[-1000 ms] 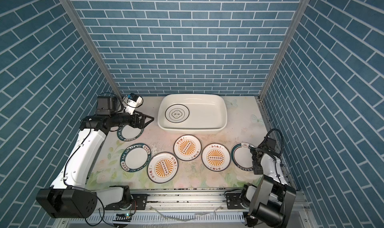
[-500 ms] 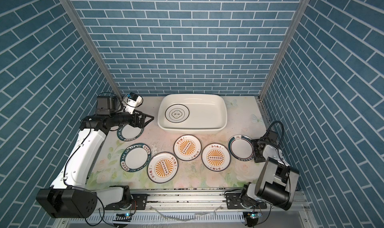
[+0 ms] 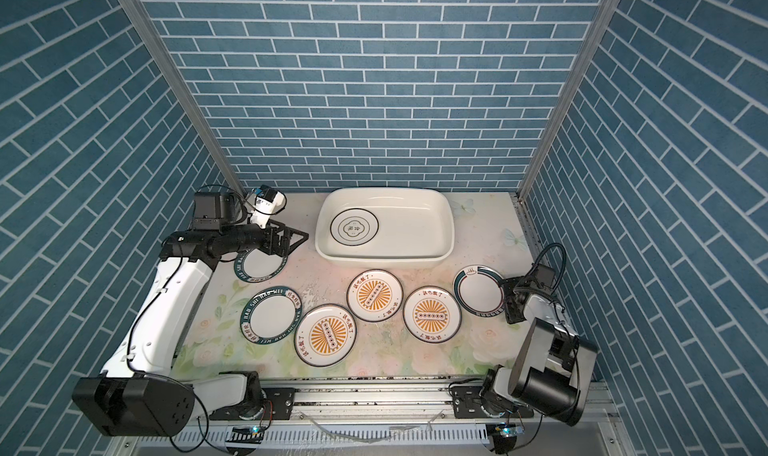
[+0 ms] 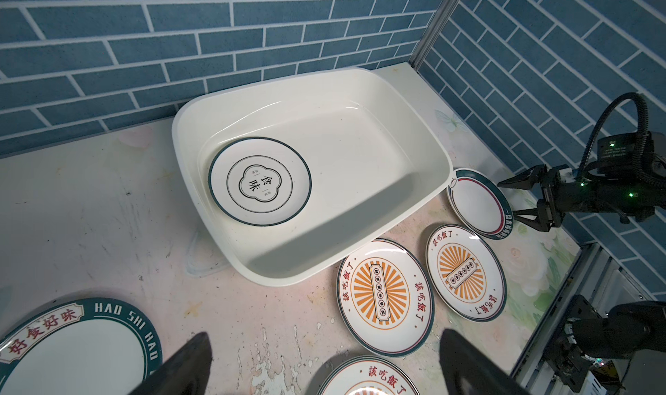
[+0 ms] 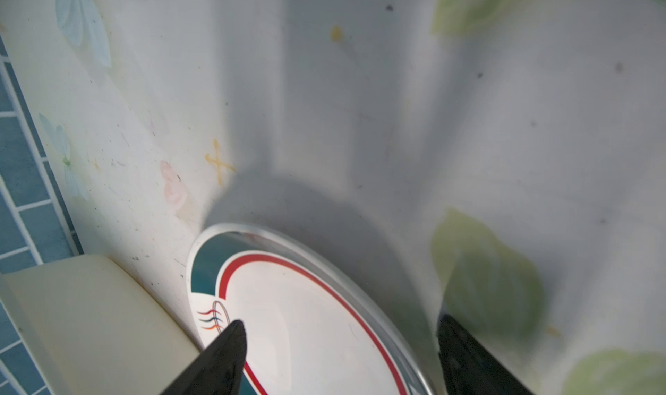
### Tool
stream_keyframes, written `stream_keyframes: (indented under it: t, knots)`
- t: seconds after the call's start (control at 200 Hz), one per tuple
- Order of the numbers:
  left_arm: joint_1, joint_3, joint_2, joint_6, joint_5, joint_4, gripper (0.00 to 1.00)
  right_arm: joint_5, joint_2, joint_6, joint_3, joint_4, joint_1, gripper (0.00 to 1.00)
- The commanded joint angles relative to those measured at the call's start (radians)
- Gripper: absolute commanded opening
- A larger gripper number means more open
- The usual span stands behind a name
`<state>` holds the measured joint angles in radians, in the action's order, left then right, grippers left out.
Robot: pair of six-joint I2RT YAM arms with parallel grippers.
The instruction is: Place the plates into the plastic bin on the countertop
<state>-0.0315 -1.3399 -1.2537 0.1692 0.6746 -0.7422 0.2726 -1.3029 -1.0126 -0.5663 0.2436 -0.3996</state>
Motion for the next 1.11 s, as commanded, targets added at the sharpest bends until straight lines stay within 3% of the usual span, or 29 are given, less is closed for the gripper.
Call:
stream_keyframes:
  t: [0.0,0.435,1.1]
  knots:
    - [-0.008,0.009,0.022,0.008,0.023,0.014,0.99,0.016,0.045,0.058,0.045,0.101,-0.001,0.81]
    - [-0.02,0.045,0.033,-0.01,0.055,0.062,1.0,0.115,0.192,0.069,0.188,0.083,-0.002,0.63]
    - [-0.031,0.041,0.025,-0.025,0.065,0.07,1.0,0.156,0.136,-0.011,0.292,-0.13,-0.001,0.39]
